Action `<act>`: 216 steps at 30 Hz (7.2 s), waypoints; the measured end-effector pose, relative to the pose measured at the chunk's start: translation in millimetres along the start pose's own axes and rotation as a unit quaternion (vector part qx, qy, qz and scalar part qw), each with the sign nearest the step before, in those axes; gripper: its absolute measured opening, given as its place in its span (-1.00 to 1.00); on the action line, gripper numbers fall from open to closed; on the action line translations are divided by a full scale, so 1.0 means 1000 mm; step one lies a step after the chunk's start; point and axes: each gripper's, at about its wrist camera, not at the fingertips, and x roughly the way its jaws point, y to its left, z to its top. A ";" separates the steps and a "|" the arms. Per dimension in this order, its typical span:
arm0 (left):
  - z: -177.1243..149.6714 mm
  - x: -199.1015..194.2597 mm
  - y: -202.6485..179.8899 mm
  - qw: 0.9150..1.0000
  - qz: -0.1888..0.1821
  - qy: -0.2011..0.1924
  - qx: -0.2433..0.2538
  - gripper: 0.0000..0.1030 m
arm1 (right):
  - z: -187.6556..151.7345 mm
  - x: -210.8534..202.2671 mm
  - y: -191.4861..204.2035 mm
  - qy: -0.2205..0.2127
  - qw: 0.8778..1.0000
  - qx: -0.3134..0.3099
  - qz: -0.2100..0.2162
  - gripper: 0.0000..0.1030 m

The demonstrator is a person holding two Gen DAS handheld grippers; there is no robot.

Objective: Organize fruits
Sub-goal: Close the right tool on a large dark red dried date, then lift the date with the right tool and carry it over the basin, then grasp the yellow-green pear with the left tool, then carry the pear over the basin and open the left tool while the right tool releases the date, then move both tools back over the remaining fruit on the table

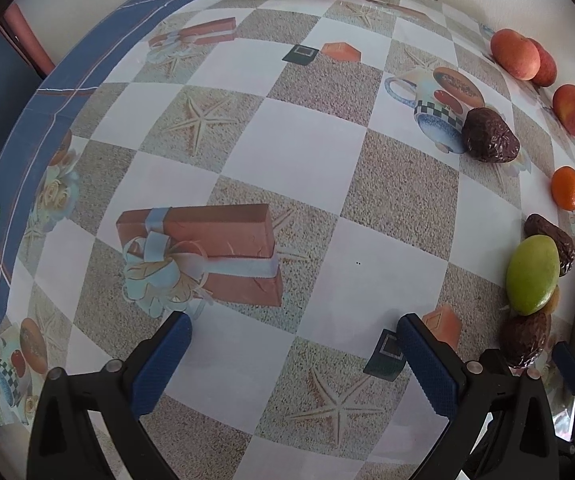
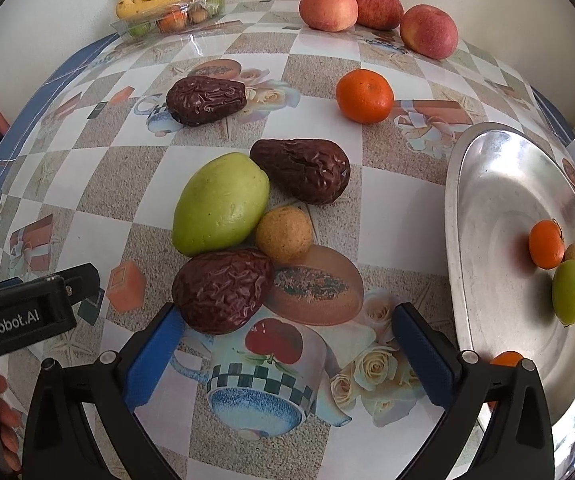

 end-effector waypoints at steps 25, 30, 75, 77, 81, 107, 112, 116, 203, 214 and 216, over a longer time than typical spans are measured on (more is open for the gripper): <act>0.020 -0.033 -0.004 0.999 -0.040 -0.015 -0.007 0.96 | 0.030 -0.017 0.011 -0.002 0.998 -0.012 0.055 0.21; 0.023 -0.034 -0.004 0.999 -0.043 -0.013 -0.012 0.93 | 0.026 -0.022 0.009 -0.008 0.998 -0.009 0.065 -0.09; 0.006 -0.079 -0.063 0.991 -0.078 -0.090 0.069 0.89 | 0.012 -0.089 -0.136 -0.090 0.973 0.211 0.001 -0.10; 0.002 -0.081 -0.075 0.988 -0.078 -0.096 0.088 0.89 | 0.009 -0.089 -0.143 -0.088 0.971 0.220 -0.001 -0.10; -0.003 -0.083 -0.092 0.985 -0.078 -0.103 0.116 0.89 | 0.006 -0.091 -0.153 -0.087 0.969 0.232 -0.004 -0.10; 0.008 -0.054 -0.105 0.980 -0.160 -0.083 0.090 0.20 | -0.001 -0.088 -0.162 -0.074 0.966 0.246 0.005 -0.10; 0.012 -0.047 -0.100 0.979 -0.176 -0.072 0.068 0.15 | -0.001 -0.087 -0.162 -0.072 0.966 0.247 0.007 -0.10; 0.015 -0.044 -0.101 0.979 -0.183 -0.070 0.062 0.07 | -0.001 -0.086 -0.162 -0.070 0.966 0.248 0.008 -0.10; -0.020 -0.070 -0.151 0.980 -0.095 -0.083 0.157 1.00 | -0.027 -0.092 -0.218 -0.086 0.926 0.364 -0.054 0.91; 0.000 -0.056 -0.090 0.996 -0.042 -0.051 0.066 1.00 | -0.014 -0.089 -0.195 -0.088 0.947 0.301 -0.069 0.91; 0.002 -0.055 -0.084 0.996 -0.039 -0.048 0.057 1.00 | -0.011 -0.090 -0.190 -0.091 0.950 0.291 -0.073 0.92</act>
